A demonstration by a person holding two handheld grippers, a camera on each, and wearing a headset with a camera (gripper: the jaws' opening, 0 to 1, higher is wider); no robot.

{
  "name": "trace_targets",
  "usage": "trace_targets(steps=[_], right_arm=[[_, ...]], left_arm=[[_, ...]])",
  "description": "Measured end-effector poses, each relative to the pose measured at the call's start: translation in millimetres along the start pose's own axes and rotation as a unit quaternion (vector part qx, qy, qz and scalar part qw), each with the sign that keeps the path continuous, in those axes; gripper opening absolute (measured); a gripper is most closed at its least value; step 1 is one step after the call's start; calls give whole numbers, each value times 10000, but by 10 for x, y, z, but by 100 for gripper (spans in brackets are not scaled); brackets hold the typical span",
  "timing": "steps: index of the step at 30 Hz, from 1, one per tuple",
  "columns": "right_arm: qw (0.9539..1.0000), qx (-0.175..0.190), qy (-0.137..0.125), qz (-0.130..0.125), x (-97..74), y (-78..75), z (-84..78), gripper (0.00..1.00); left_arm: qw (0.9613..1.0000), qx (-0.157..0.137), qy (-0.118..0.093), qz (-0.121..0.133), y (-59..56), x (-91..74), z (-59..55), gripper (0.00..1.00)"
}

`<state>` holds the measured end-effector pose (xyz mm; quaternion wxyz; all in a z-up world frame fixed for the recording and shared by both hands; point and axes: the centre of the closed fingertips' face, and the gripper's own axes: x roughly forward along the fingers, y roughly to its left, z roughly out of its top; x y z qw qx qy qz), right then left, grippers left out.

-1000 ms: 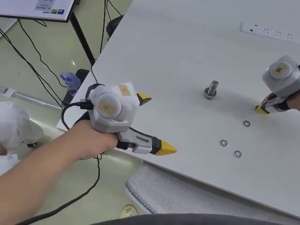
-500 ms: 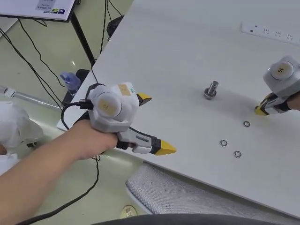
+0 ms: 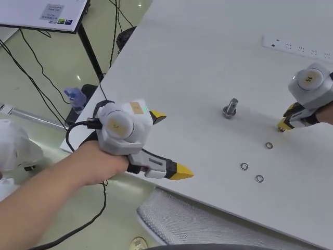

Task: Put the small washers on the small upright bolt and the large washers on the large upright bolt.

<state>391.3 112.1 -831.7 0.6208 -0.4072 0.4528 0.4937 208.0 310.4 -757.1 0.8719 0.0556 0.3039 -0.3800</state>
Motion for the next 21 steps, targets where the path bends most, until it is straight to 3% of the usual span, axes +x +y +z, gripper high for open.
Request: trace_targets(steps=[12,21], right_arm=[[9992,-384,-133,45,-157,238,121,23],[9981,-410,-257,385,-135,495,88,27]], left_arm=[[10000,8,-84,21,-18,-40,41,92],[9999,77,-71,84,10,-55,58,96]])
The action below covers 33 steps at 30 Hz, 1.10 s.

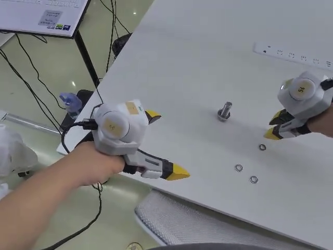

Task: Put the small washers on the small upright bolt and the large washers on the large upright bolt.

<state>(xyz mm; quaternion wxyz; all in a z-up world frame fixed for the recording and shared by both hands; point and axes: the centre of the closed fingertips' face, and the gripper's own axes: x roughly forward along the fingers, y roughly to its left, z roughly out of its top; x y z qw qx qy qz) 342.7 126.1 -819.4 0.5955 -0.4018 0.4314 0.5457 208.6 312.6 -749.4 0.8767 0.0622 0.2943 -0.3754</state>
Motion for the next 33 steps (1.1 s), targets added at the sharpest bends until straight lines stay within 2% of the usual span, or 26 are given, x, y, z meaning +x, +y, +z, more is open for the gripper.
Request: trace_targets(steps=[8,14,23,27,33], right_arm=[[9999,-18,9,108,81,138,-77,28],[10000,7,-24,-34,146,117,-116,27],[9999,117,20,-41,263,108,-187,27],[9998,71,169,-15,324,137,-244,27],[9998,58,163,-89,355,132,-252,27]], left_arm=[[10000,8,41,-7,-19,13,-11,99],[10000,-8,73,-35,-64,17,-29,99],[10000,-51,32,-33,-71,-19,-30,99],[10000,-58,17,-38,-80,-19,-23,99],[10000,-60,10,-47,-83,-15,-25,99]])
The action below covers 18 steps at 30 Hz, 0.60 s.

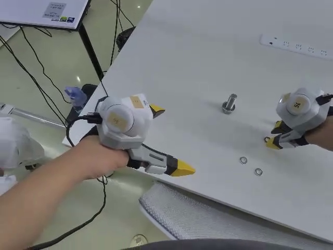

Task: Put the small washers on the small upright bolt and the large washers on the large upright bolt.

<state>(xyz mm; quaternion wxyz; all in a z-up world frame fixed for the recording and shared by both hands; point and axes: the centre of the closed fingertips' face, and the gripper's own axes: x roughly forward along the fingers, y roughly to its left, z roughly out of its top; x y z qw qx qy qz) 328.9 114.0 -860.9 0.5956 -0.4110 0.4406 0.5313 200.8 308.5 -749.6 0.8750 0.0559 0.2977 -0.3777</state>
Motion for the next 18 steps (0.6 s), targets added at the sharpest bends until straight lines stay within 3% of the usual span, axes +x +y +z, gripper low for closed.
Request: trace_targets(steps=[18], right_arm=[[10000,91,26,28,75,3,-8,25]], left_arm=[[10000,-16,1,15,3,-11,-14,97]])
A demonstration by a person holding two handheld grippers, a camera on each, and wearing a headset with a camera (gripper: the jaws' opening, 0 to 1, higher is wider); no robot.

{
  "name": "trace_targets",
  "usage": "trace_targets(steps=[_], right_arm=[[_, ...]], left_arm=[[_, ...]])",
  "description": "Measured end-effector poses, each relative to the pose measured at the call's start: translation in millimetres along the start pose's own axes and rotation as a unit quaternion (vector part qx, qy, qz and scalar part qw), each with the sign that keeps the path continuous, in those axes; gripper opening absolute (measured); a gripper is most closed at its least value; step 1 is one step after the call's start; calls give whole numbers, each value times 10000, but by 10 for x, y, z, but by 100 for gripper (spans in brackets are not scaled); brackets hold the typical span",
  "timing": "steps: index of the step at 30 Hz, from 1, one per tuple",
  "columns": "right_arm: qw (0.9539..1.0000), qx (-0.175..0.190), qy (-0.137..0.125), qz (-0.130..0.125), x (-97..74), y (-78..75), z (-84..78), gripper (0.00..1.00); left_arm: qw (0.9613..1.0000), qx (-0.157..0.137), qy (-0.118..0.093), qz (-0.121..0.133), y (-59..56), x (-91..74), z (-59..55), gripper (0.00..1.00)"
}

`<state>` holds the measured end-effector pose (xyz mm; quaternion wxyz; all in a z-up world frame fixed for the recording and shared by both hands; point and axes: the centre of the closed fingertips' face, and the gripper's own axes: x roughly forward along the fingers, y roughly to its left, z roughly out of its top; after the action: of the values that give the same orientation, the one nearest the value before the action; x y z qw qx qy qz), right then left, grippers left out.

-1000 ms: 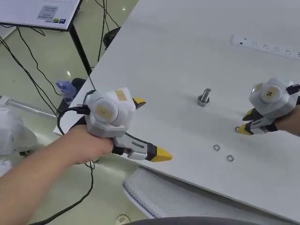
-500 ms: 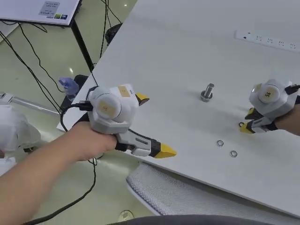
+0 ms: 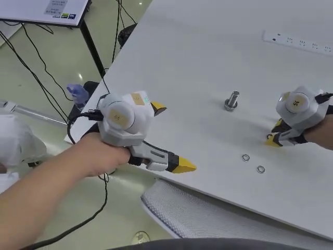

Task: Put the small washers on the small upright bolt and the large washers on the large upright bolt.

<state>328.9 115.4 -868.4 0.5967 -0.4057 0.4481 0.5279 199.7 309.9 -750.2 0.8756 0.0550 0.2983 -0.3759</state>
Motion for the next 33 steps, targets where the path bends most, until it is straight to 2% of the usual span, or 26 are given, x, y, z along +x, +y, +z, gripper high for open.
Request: trace_targets(steps=[5,15,18,20,26,33], right_arm=[[10000,-29,77,-15,-2,-7,-21,17],[9998,155,91,-105,1,-22,-17,14],[9997,59,176,-160,6,-8,-18,14],[9995,145,209,-161,4,-21,-22,14],[9994,292,119,-170,-3,-30,-37,13],[9986,505,36,-120,-63,30,-77,13]], left_arm=[[10000,3,-6,-18,-19,2,-2,96],[10000,21,6,-5,-26,-20,-7,95],[10000,11,22,-16,-43,-20,-15,95],[10000,27,28,-27,-58,-18,-15,94],[10000,42,6,-23,-64,-24,7,94],[10000,49,-11,8,-40,-39,12,94]])
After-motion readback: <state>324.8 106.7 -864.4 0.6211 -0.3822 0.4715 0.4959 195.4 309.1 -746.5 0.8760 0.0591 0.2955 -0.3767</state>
